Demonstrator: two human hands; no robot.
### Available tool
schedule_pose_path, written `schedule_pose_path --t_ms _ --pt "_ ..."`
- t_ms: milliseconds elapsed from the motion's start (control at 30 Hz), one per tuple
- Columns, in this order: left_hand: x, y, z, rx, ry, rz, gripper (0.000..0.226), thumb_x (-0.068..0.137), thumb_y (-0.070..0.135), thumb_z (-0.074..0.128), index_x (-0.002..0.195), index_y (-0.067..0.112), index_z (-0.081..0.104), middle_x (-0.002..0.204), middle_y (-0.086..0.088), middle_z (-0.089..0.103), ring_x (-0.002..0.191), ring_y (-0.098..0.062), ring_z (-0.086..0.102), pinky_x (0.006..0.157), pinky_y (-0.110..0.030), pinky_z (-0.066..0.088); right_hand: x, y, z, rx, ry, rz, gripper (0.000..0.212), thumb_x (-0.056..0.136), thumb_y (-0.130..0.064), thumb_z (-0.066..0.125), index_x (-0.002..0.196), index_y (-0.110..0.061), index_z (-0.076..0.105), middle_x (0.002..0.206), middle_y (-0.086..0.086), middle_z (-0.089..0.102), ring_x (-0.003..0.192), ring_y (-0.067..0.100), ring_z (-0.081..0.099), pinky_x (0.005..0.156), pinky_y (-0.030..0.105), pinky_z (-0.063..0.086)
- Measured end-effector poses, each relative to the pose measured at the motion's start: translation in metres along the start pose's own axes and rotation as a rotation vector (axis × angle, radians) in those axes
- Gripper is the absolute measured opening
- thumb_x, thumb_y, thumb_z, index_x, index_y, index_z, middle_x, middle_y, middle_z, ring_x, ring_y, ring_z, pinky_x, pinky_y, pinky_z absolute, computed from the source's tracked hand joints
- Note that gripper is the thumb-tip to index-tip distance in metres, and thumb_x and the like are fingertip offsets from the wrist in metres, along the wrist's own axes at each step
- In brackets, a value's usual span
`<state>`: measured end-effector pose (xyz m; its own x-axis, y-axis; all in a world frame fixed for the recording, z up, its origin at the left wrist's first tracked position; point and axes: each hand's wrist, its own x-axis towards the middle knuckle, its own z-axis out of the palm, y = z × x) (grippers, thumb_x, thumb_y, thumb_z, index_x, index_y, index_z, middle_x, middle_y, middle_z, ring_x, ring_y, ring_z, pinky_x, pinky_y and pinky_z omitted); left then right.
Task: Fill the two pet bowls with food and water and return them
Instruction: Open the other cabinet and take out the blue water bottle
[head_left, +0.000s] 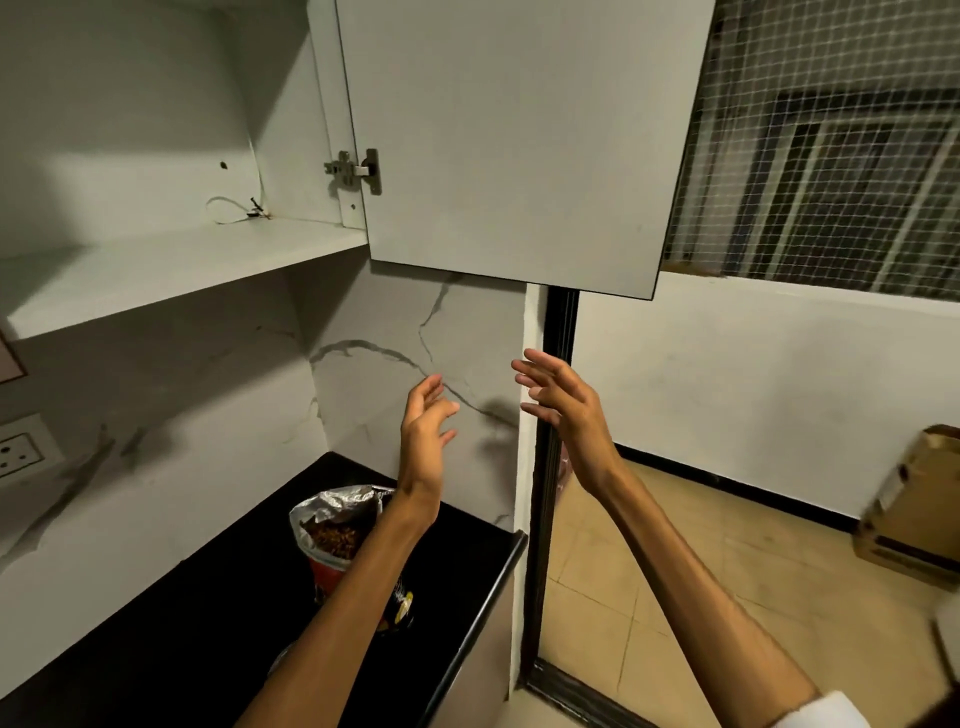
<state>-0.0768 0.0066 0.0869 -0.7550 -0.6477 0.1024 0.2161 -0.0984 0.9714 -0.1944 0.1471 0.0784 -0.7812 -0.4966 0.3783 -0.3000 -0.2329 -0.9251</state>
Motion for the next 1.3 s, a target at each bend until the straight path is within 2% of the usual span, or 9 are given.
schedule_pose_path --t_ms 267,433,600,767,867,1000,1067,1167,1300 --pt "0.016 0.024 0.028 0.037 -0.111 0.08 0.044 0.1 0.013 0.053 0.144 0.022 0.054 0.149 0.0 0.051 0.127 -0.01 0.052 0.113 -0.042 0.043 0.014 -0.029 -0.023 -0.037 0.088 -0.091 0.045 0.103 -0.007 0.053 0.145 -0.024 0.057 0.138 -0.007 0.068 0.131 0.014 0.063 0.106 0.037 0.055" --pt "0.021 0.038 0.045 0.068 -0.185 0.13 0.064 0.079 0.034 0.056 0.142 0.026 0.054 0.144 0.005 0.053 0.123 0.001 0.051 0.107 -0.035 0.045 0.018 -0.051 -0.034 -0.049 0.151 -0.155 0.049 0.098 -0.015 0.056 0.147 -0.019 0.056 0.14 -0.002 0.067 0.131 0.016 0.063 0.104 0.036 0.056" --pt "0.028 0.047 0.057 0.097 -0.227 0.162 0.066 0.078 0.035 0.054 0.144 0.024 0.053 0.147 0.003 0.051 0.133 -0.014 0.05 0.11 -0.037 0.045 0.021 -0.068 -0.047 -0.087 0.195 -0.21 0.052 0.096 -0.021 0.055 0.148 -0.016 0.054 0.142 -0.001 0.065 0.132 0.017 0.062 0.104 0.035 0.056" --pt "0.034 0.053 0.062 0.136 -0.264 0.209 0.066 0.08 0.035 0.053 0.145 0.025 0.052 0.149 0.005 0.05 0.135 -0.012 0.048 0.115 -0.04 0.042 0.027 -0.08 -0.063 -0.09 0.271 -0.27 0.042 0.104 -0.004 0.051 0.145 -0.013 0.057 0.139 0.002 0.068 0.129 0.018 0.063 0.105 0.038 0.055" --pt "0.038 0.055 0.064 0.154 -0.276 0.242 0.063 0.08 0.035 0.053 0.143 0.027 0.052 0.15 0.005 0.049 0.139 -0.013 0.045 0.117 -0.042 0.041 0.032 -0.086 -0.069 -0.062 0.383 -0.313 0.038 0.104 -0.005 0.051 0.141 -0.009 0.06 0.133 0.008 0.07 0.124 0.021 0.067 0.097 0.035 0.058" --pt "0.046 0.053 0.067 0.196 -0.275 0.319 0.056 0.087 0.037 0.057 0.142 0.032 0.051 0.151 0.008 0.048 0.14 -0.009 0.043 0.105 -0.025 0.04 0.043 -0.093 -0.074 -0.064 0.569 -0.353 0.034 0.099 -0.01 0.057 0.132 -0.006 0.066 0.124 0.01 0.073 0.117 0.021 0.07 0.085 0.028 0.058" --pt "0.052 0.052 0.07 0.243 -0.264 0.369 0.047 0.096 0.034 0.062 0.141 0.034 0.051 0.15 0.01 0.047 0.138 -0.006 0.043 0.096 -0.016 0.038 0.051 -0.097 -0.077 -0.102 0.639 -0.364 0.033 0.096 -0.016 0.061 0.128 -0.009 0.068 0.12 0.007 0.073 0.115 0.02 0.07 0.087 0.031 0.06" --pt "0.059 0.052 0.078 0.331 -0.247 0.455 0.048 0.098 0.035 0.063 0.144 0.032 0.051 0.145 0.017 0.044 0.131 0.0 0.043 0.104 -0.028 0.043 0.063 -0.1 -0.081 -0.174 0.691 -0.347 0.037 0.094 -0.024 0.065 0.129 -0.015 0.067 0.12 0.001 0.072 0.116 0.015 0.067 0.096 0.037 0.058" --pt "0.063 0.055 0.091 0.474 -0.247 0.57 0.059 0.094 0.044 0.059 0.149 0.027 0.047 0.155 0.009 0.041 0.137 -0.006 0.042 0.113 -0.041 0.045 0.08 -0.101 -0.085 -0.24 0.689 -0.315 0.047 0.095 -0.03 0.068 0.139 -0.017 0.059 0.125 -0.008 0.066 0.119 0.002 0.061 0.091 0.018 0.051"
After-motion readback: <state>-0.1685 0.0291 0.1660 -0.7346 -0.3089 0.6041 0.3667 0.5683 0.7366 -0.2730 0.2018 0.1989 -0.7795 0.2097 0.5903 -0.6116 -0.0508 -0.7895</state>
